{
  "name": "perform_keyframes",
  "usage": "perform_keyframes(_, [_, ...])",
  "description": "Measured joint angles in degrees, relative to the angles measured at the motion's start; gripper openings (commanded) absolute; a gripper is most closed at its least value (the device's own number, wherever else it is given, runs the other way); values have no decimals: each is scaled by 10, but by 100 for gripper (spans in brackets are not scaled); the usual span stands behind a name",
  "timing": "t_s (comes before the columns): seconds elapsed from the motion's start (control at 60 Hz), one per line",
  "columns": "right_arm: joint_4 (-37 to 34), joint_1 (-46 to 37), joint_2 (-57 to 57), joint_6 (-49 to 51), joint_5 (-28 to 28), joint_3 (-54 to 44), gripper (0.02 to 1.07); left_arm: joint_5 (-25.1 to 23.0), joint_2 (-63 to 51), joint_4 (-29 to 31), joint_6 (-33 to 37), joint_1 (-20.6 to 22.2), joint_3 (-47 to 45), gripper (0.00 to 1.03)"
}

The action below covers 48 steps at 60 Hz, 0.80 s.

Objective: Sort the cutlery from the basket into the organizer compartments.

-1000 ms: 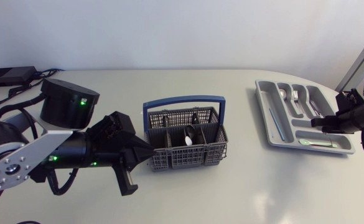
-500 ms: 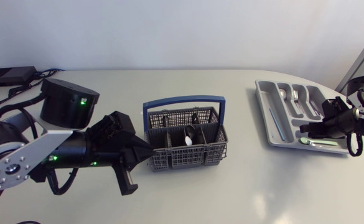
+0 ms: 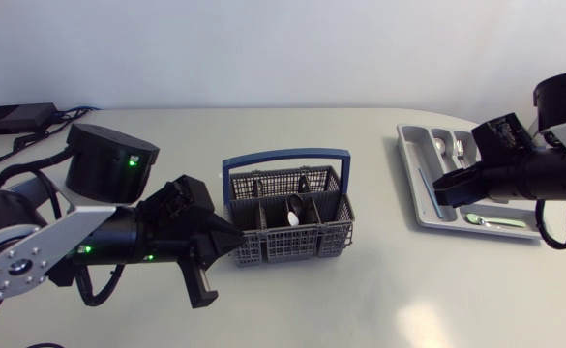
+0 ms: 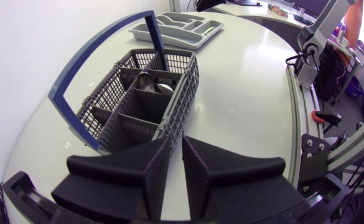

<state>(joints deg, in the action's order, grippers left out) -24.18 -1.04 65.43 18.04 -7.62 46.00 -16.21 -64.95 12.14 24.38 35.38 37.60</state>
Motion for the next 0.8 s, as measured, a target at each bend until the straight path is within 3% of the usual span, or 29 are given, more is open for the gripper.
perform_keyframes(0.133, [-5,70,-18,-17,10,-18,54,0,-8,0,-30,12,15,17])
perform_keyframes(0.35, [-12,118,-33,-37,15,-29,54,0,-35,12,-68,46,57,19])
perform_keyframes(0.583, [-13,221,-64,-52,14,-29,54,0,-53,13,-72,50,73,19])
perform_keyframes(0.8, [35,300,-23,-63,22,-25,54,0,-65,13,-75,53,74,19])
